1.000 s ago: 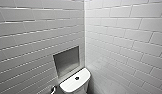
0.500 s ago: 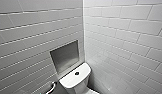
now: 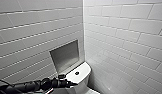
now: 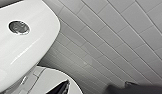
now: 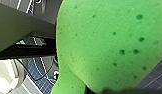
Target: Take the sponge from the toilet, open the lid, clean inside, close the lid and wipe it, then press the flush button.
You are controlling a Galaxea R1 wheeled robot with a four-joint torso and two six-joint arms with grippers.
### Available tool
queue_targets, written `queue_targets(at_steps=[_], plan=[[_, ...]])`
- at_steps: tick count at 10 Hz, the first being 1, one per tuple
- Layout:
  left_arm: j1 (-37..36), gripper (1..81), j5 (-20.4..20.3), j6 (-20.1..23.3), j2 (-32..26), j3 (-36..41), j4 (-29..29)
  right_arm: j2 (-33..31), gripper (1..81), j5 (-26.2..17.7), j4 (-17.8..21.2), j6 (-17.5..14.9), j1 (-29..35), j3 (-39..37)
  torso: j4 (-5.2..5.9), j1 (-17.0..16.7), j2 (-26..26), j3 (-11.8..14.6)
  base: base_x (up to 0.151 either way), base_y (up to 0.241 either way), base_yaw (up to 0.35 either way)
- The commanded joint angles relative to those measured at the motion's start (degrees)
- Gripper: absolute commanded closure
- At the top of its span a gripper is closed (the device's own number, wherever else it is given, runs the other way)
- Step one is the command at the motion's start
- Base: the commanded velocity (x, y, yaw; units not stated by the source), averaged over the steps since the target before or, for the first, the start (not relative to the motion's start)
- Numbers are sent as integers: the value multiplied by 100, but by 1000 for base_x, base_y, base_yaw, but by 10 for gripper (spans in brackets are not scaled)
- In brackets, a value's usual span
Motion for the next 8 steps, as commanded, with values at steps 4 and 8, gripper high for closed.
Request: queue_targets(at_steps=[4, 8], plan=[[-1295, 811, 281, -59, 704, -1175, -810, 29, 811, -270, -55, -17, 6, 78, 0, 0, 2, -4, 0, 0, 0], [-1506, 811, 316, -103, 1478, -2285, -916, 37, 811, -252, -46, -8, 6, 78, 0, 0, 2, -6, 0, 0, 0]])
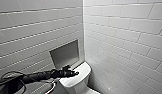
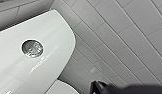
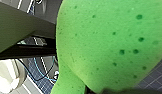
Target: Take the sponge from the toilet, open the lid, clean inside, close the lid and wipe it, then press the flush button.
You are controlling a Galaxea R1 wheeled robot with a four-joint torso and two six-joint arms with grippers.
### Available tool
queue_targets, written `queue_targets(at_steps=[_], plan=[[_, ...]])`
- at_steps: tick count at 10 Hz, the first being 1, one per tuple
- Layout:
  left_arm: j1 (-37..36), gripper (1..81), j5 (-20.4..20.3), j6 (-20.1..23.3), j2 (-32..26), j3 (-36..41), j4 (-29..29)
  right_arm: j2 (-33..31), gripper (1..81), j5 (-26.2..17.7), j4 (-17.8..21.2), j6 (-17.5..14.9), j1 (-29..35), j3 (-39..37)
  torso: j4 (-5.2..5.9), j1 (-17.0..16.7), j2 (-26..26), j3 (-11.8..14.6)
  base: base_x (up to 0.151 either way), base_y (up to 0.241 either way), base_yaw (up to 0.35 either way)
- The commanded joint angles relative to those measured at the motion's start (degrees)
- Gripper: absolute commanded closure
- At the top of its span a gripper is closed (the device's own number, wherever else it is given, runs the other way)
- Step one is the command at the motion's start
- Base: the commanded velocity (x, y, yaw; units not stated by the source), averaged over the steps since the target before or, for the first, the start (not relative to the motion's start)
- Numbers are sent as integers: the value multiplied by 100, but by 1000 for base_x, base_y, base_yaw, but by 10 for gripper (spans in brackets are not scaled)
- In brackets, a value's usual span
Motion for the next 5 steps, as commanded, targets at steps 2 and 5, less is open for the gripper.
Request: queue_targets(at_steps=[2, 5], plan=[[-1074, 811, 109, -1, 754, -1054, -159, 25, 811, -279, -46, -8, -9, 95, 0, 0, 0, -169, 0, 0, 0], [-1303, 811, 346, -1, 1229, -1776, -89, 52, 811, -287, -55, -8, -1, 104, 0, 0, 0, -526, 0, 0, 0]])
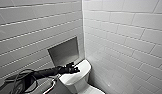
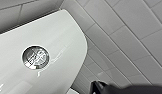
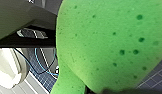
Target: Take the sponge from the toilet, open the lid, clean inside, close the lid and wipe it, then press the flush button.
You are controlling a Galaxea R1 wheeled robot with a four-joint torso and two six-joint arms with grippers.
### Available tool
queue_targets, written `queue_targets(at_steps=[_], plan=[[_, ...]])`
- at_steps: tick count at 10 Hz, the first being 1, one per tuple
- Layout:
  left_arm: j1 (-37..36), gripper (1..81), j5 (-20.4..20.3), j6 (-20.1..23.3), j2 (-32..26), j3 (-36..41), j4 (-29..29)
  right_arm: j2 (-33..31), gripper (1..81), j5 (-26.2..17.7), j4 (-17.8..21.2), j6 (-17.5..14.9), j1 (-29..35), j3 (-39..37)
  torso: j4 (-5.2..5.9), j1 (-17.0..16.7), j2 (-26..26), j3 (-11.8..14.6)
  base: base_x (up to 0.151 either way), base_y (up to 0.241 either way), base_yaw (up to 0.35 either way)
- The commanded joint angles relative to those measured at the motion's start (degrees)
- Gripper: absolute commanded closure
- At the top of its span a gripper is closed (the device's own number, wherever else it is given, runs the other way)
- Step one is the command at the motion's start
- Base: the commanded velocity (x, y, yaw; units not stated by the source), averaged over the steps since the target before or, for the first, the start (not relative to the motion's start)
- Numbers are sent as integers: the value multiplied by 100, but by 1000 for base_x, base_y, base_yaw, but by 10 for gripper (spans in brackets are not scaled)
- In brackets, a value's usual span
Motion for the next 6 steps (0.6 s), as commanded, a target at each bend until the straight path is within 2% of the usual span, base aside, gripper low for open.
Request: queue_targets(at_steps=[1, 3, 6], plan=[[-1234, 811, 331, 5, 344, -584, -25, 67, 811, -323, -55, -8, -5, 96, 0, 0, -2, 29, 0, 0, 0], [-1385, 811, 384, 5, 451, -815, 1, 84, 811, -323, -63, -17, -14, 96, 0, 4, 4, -120, 0, 0, 0], [-1402, 811, 708, 14, 766, -1621, 239, 93, 811, -323, -63, -8, -23, 96, 0, 6, 6, -118, 0, 0, 0]])
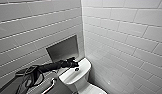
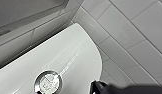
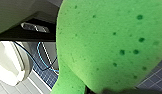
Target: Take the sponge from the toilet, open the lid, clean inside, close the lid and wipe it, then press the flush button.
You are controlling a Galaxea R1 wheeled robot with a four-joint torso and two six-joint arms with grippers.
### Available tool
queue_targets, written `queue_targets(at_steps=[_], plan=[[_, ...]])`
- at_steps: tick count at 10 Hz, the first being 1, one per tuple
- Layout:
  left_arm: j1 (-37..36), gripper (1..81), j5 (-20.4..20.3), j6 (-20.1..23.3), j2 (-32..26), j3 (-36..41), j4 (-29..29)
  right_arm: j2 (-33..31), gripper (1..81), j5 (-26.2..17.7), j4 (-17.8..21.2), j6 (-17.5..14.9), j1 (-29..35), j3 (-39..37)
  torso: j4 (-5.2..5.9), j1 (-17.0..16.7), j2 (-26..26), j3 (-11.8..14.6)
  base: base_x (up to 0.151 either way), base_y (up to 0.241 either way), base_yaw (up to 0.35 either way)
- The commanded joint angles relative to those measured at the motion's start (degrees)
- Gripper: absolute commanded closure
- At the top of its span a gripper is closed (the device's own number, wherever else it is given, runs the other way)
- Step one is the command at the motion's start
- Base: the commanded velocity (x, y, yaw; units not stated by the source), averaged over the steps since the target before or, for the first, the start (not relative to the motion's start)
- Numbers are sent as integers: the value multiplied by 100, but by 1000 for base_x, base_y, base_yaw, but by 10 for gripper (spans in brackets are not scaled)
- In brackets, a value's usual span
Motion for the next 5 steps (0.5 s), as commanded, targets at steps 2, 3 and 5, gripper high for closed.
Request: queue_targets(at_steps=[2, 3, 5], plan=[[-972, 811, 413, 25, 237, -753, 168, 50, 811, -329, -63, -8, -50, 98, 0, 0, 2, 0, 0, 0, 0], [-972, 811, 414, 51, 308, -939, 185, 58, 811, -329, -63, -8, -50, 90, 0, 0, 2, 0, 0, 0, 0], [-945, 811, 414, 51, 440, -1106, 361, 67, 811, -329, -72, -17, -41, 90, 0, 2, 2, 0, 0, 0, 0]])
